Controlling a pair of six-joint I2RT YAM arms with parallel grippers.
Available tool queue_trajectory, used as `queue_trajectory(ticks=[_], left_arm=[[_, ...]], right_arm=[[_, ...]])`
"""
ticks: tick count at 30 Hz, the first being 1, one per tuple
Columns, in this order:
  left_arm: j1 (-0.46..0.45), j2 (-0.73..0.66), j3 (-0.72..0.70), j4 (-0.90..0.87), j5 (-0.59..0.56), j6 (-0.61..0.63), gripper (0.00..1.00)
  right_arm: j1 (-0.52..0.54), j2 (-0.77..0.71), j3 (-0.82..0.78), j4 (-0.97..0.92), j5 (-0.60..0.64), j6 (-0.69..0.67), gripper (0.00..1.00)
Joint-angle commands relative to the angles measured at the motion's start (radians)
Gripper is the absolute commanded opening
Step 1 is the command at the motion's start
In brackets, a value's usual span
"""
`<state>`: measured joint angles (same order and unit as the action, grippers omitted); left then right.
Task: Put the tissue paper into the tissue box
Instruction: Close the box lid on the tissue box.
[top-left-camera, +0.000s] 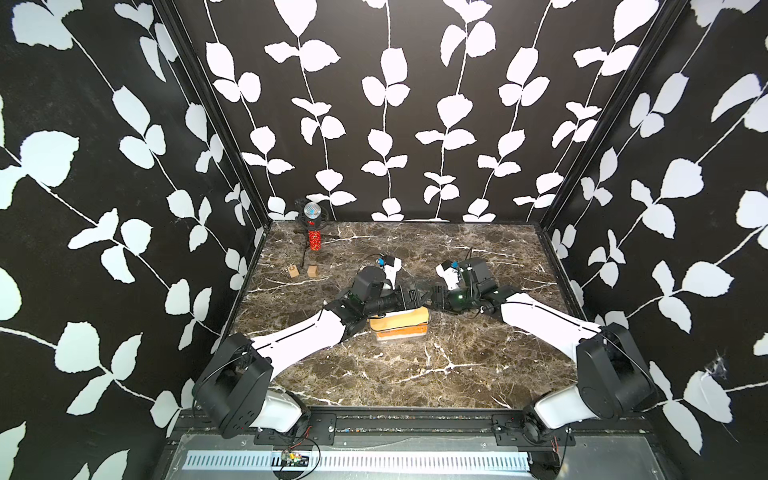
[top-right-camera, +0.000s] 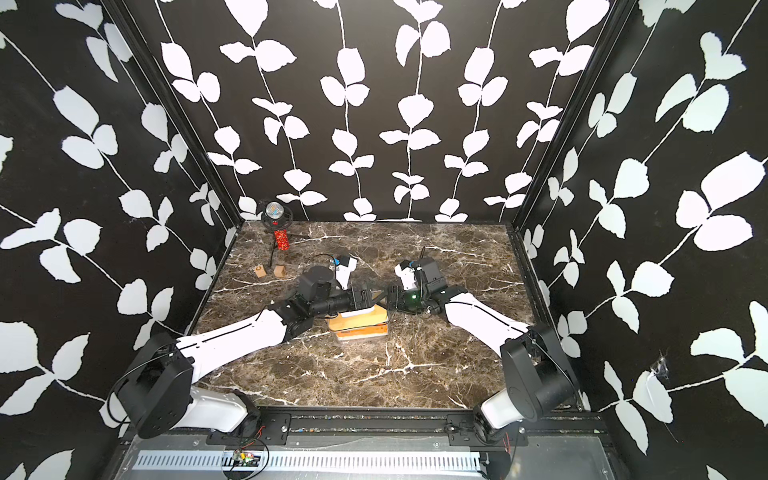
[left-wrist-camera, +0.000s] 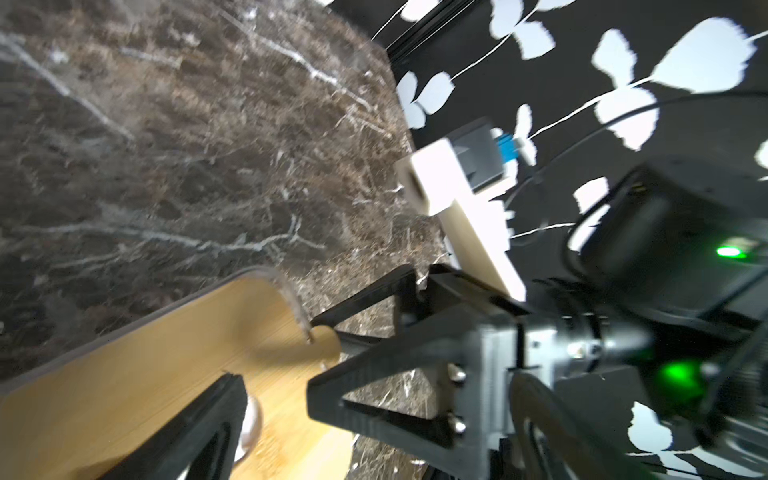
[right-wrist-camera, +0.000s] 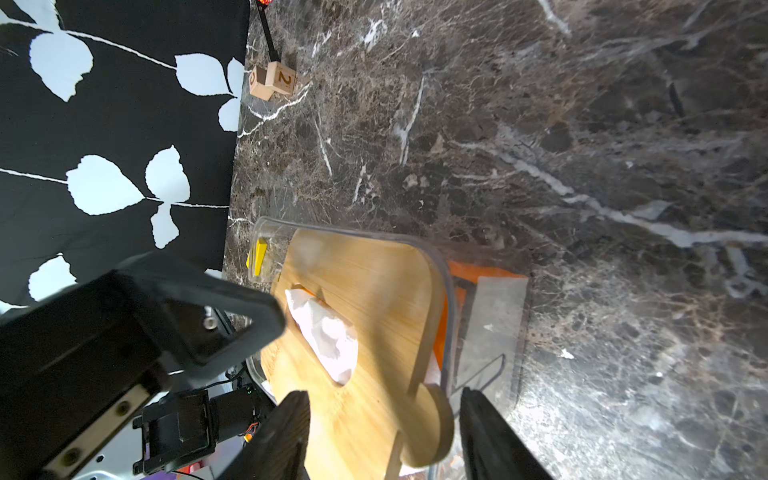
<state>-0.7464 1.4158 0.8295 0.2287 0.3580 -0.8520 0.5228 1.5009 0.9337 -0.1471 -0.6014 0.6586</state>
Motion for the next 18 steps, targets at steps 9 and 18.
queue_trajectory(ticks=[9, 18], left_arm=[[-0.057, 0.096, 0.036, 0.024, 0.03, -0.034, 0.99], [-0.077, 0.124, 0.039, 0.043, 0.011, -0.048, 0.99]], right_arm=[[0.022, 0.027, -0.07, 0.094, -0.004, 0.051, 0.54], [0.027, 0.024, -0.119, 0.182, -0.015, 0.101, 0.48]])
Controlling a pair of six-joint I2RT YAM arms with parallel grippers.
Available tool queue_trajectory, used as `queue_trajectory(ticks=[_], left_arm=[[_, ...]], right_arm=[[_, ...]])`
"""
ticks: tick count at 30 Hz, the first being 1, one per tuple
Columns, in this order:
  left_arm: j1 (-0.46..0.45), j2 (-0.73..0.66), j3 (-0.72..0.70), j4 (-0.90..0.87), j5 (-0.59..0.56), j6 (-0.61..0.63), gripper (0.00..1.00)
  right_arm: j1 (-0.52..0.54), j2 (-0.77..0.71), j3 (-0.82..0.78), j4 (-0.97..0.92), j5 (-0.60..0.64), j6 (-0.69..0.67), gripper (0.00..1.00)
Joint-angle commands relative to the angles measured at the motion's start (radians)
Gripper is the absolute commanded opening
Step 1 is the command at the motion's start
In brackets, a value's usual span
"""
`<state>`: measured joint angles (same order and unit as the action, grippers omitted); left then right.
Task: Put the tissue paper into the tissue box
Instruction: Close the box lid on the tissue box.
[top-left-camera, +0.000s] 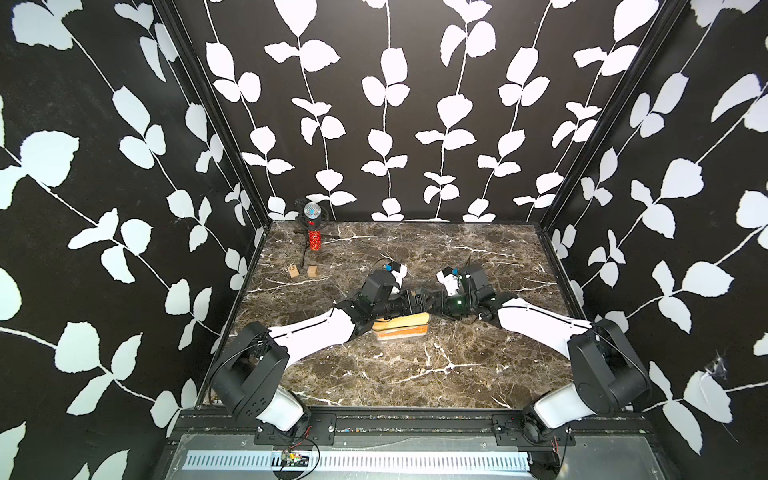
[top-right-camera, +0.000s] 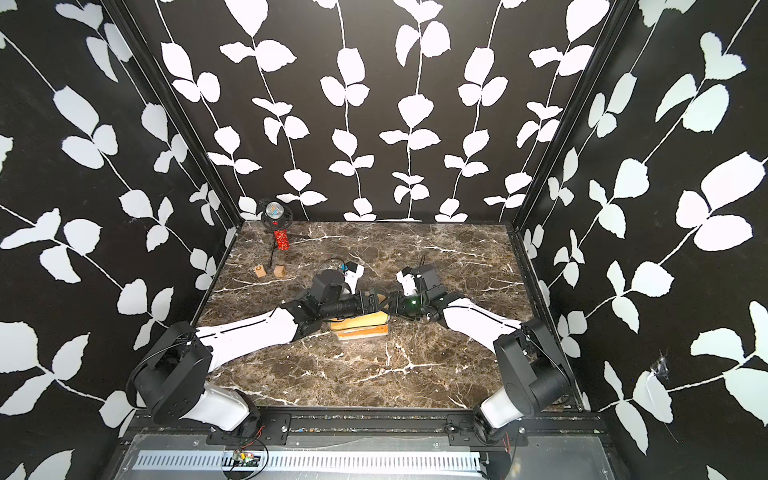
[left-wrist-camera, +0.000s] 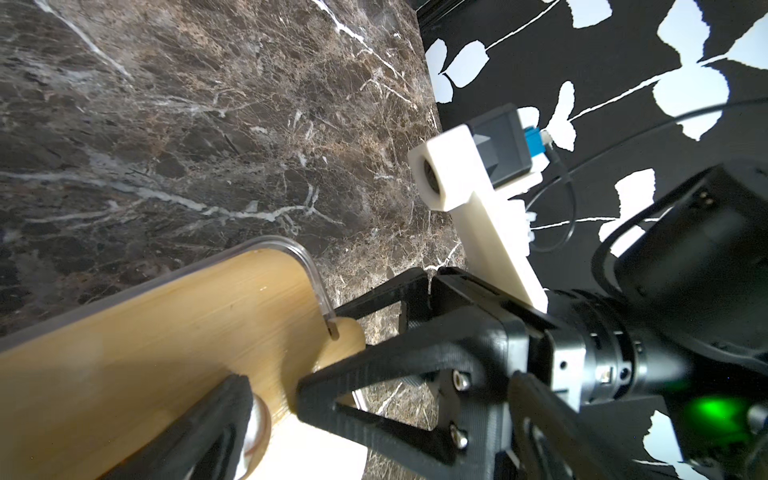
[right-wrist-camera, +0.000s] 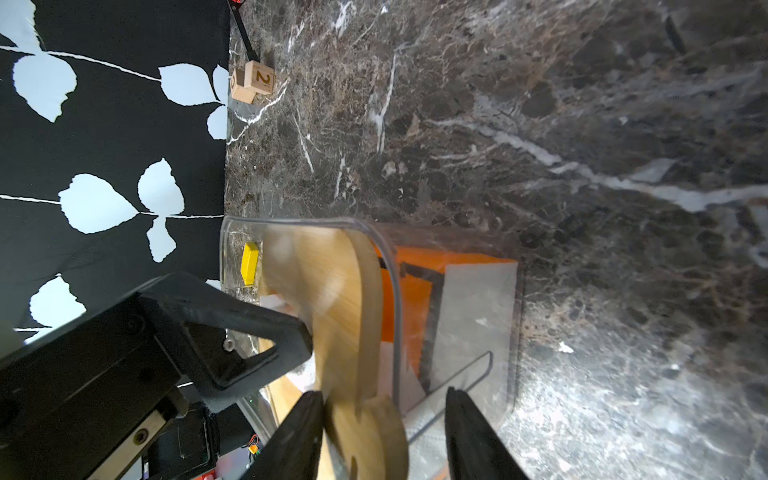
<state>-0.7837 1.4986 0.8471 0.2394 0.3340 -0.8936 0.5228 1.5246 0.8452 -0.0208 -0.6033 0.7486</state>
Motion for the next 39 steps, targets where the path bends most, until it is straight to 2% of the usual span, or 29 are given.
queue_trajectory(ticks=[1, 10, 21, 31, 39], left_arm=[[-0.043, 0.051, 0.026, 0.039, 0.035, -0.01, 0.98], [-0.065, 0.108, 0.03, 0.137, 0.043, -0.054, 0.99], [-0.058, -0.012, 0.014, 0.148, -0.039, 0.005, 0.99], [0.026, -0.117, 0.012, 0.101, -0.022, 0.039, 0.99], [0.068, -0.132, -0.006, 0.083, -0.042, 0.075, 0.99]], right_arm=[[0.03, 0.003, -0.032, 0.066, -0.014, 0.015, 0.47], [0.051, 0.017, -0.028, 0.083, -0.005, 0.0, 0.38], [0.049, 0.005, -0.044, 0.062, 0.036, -0.006, 0.21], [0.011, 0.018, -0.077, 0.115, -0.026, 0.071, 0.06], [-0.022, 0.114, -0.153, 0.239, -0.105, 0.188, 0.01]])
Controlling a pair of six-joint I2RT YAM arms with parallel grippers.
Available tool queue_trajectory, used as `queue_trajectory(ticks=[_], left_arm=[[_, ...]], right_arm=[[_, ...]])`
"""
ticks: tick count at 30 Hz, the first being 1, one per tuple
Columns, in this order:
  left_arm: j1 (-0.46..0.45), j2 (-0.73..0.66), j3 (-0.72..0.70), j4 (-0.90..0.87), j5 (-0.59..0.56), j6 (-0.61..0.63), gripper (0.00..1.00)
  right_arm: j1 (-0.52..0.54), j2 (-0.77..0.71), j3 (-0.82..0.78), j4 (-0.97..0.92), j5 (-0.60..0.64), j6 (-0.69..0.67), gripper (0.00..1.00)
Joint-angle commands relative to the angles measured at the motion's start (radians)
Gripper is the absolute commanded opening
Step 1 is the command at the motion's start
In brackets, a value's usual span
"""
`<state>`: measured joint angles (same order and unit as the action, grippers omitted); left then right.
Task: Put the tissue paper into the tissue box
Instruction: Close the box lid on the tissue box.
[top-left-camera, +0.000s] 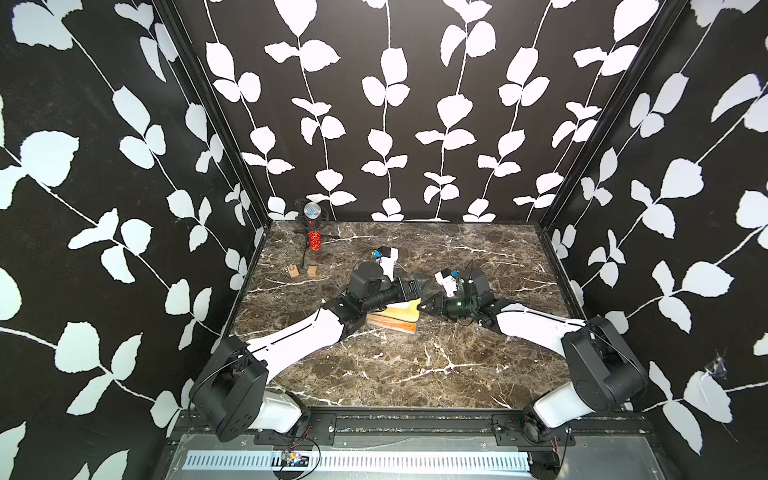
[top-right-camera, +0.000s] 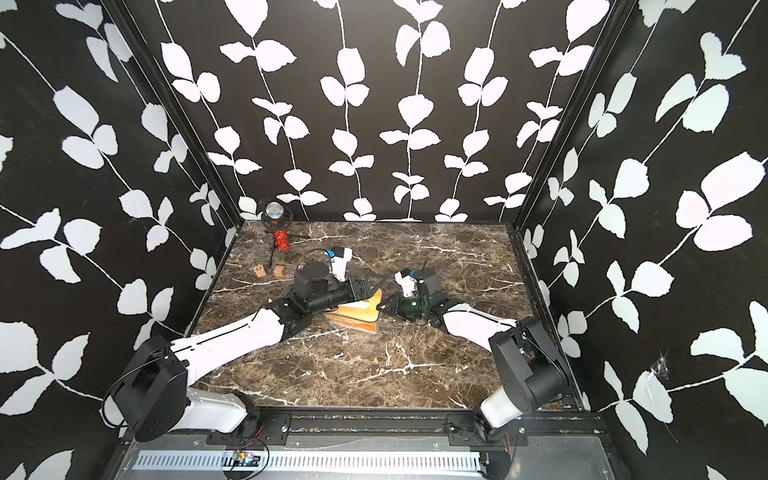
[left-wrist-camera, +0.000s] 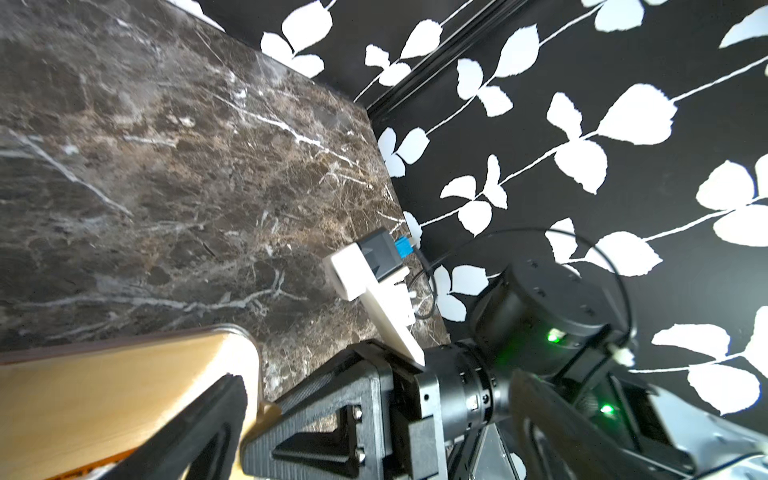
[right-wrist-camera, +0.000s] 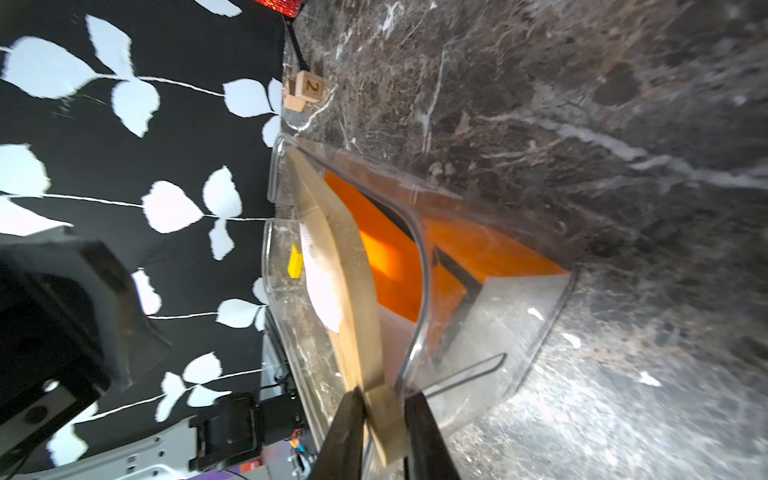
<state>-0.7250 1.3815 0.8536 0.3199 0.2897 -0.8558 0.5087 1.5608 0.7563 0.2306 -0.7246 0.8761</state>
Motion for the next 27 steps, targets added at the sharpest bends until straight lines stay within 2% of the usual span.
queue_trajectory(ticks=[1, 4, 8, 9, 10, 12, 15, 18, 20, 23, 27], left_arm=[[0.009, -0.014, -0.011, -0.002, 0.0, 0.047, 0.99], [0.01, -0.008, -0.005, -0.016, -0.006, 0.066, 0.99], [0.012, -0.002, -0.007, -0.02, -0.01, 0.076, 0.99], [0.013, 0.001, -0.005, -0.024, -0.01, 0.082, 0.99], [0.013, 0.001, -0.003, -0.031, -0.013, 0.088, 0.99], [0.016, 0.002, 0.003, -0.047, -0.017, 0.104, 0.99], [0.018, -0.005, 0.011, -0.065, -0.021, 0.122, 0.99], [0.018, -0.016, 0.013, -0.079, -0.026, 0.135, 0.99], [0.051, -0.029, 0.013, -0.086, -0.027, 0.141, 0.99], [0.068, -0.056, 0.01, -0.102, -0.042, 0.159, 0.99], [0.117, -0.078, 0.009, -0.126, -0.046, 0.16, 0.99]], right_arm=[[-0.013, 0.089, -0.078, 0.013, 0.006, 0.078, 0.0], [-0.027, 0.108, -0.118, 0.107, -0.017, 0.145, 0.0], [-0.034, 0.099, -0.118, 0.118, -0.031, 0.168, 0.0], [-0.035, 0.093, -0.112, 0.118, -0.04, 0.172, 0.05], [-0.035, 0.087, -0.1, 0.107, -0.052, 0.169, 0.2], [-0.033, 0.056, -0.072, 0.058, -0.054, 0.144, 0.39], [-0.035, -0.026, -0.005, -0.108, -0.013, 0.064, 0.54], [-0.035, -0.076, 0.08, -0.286, 0.034, -0.023, 0.64], [-0.035, -0.085, 0.127, -0.358, 0.052, -0.056, 0.7], [-0.034, -0.071, 0.165, -0.355, 0.049, -0.047, 0.75], [-0.031, -0.018, 0.193, -0.327, 0.036, -0.02, 0.77]])
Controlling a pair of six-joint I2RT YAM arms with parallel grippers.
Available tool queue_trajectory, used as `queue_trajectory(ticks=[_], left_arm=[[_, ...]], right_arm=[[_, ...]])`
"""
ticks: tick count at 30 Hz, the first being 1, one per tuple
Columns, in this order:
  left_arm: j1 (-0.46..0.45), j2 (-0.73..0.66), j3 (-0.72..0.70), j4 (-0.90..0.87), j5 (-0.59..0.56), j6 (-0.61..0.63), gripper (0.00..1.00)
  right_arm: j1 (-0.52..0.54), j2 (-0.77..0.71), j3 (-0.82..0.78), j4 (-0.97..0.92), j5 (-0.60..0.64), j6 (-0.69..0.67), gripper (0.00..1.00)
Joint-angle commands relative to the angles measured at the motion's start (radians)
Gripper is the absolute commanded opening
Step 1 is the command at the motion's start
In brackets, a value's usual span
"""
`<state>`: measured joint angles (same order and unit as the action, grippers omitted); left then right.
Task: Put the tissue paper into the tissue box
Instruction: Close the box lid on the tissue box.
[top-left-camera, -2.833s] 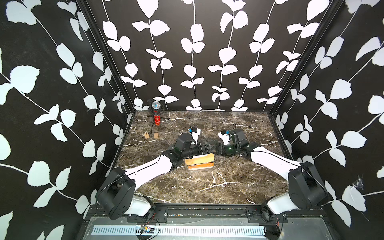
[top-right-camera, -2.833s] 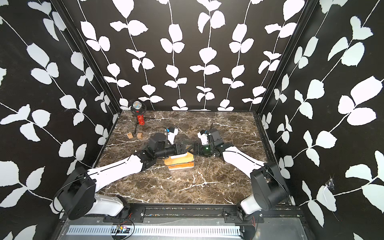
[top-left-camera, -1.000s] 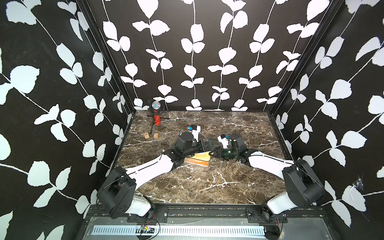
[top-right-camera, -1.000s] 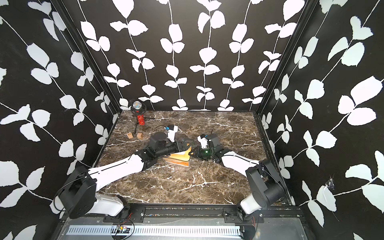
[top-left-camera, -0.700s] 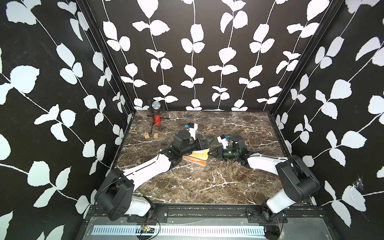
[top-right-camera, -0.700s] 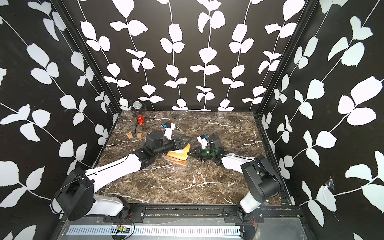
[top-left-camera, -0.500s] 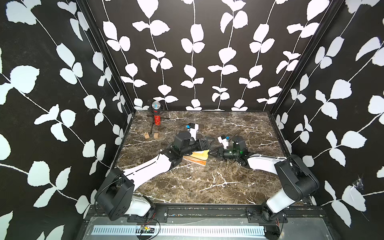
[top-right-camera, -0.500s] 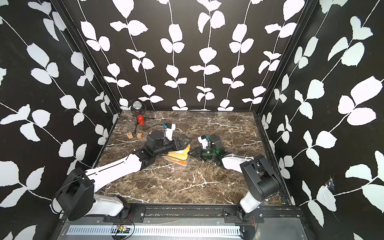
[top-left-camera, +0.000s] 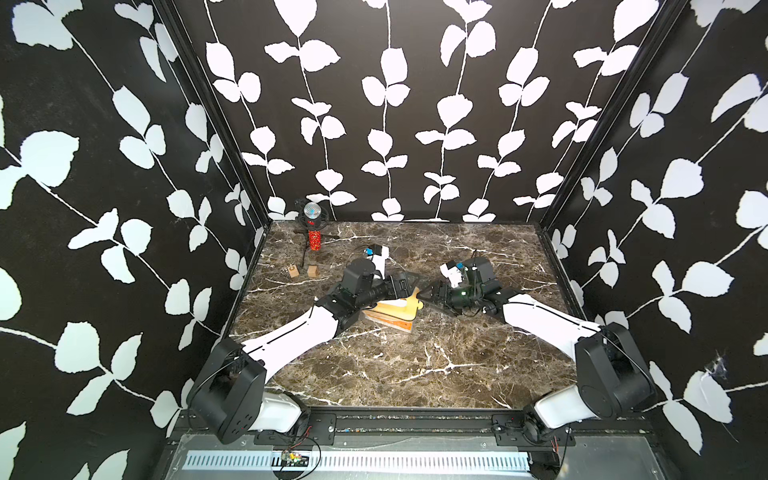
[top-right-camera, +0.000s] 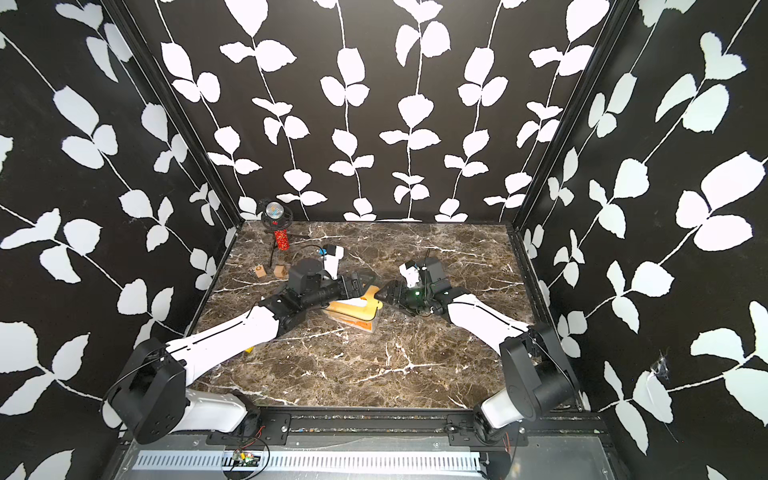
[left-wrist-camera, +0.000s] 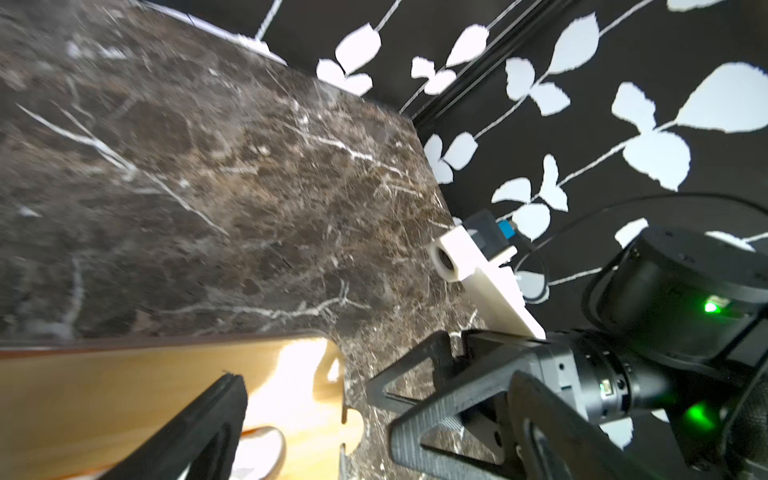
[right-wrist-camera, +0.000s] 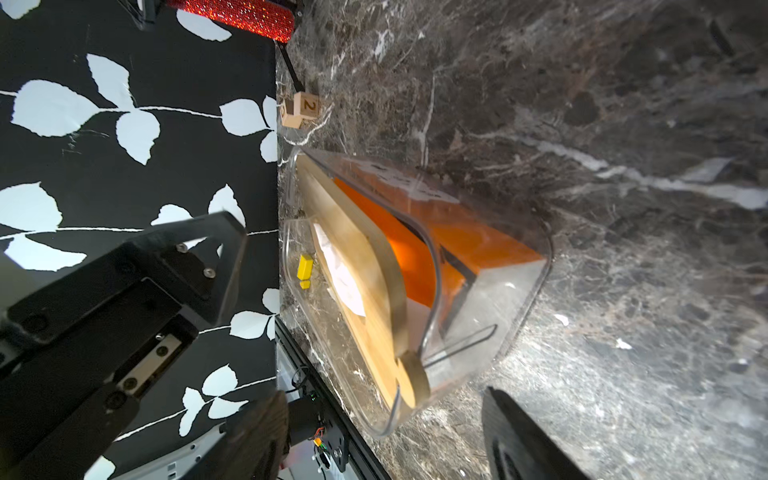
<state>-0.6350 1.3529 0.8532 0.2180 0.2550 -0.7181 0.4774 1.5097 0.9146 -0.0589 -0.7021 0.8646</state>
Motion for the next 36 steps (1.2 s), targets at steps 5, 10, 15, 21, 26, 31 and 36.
queue_trajectory(ticks=[5, 10, 15, 21, 26, 31, 36], left_arm=[[0.106, -0.057, -0.01, -0.011, 0.004, 0.02, 0.99], [0.155, 0.0, -0.01, -0.022, 0.028, 0.042, 0.99], [0.17, 0.065, -0.004, 0.0, 0.04, 0.049, 0.99], [0.17, 0.138, -0.005, 0.048, 0.079, 0.02, 0.99], [0.17, 0.169, -0.017, 0.072, 0.098, 0.004, 0.98], [0.17, 0.169, -0.044, 0.107, 0.102, -0.02, 0.99], [0.17, 0.145, -0.079, 0.123, 0.092, -0.038, 0.99]], right_arm=[[0.001, 0.081, 0.065, -0.021, 0.047, -0.01, 0.75], [0.008, 0.122, 0.105, 0.004, 0.054, -0.01, 0.7], [0.019, 0.155, 0.142, -0.004, 0.058, -0.021, 0.67], [0.027, 0.198, 0.18, -0.021, 0.071, -0.027, 0.58], [0.029, 0.204, 0.194, -0.041, 0.084, -0.038, 0.46], [0.031, 0.204, 0.179, -0.041, 0.094, -0.043, 0.37], [0.033, 0.194, 0.137, 0.004, 0.096, -0.024, 0.33]])
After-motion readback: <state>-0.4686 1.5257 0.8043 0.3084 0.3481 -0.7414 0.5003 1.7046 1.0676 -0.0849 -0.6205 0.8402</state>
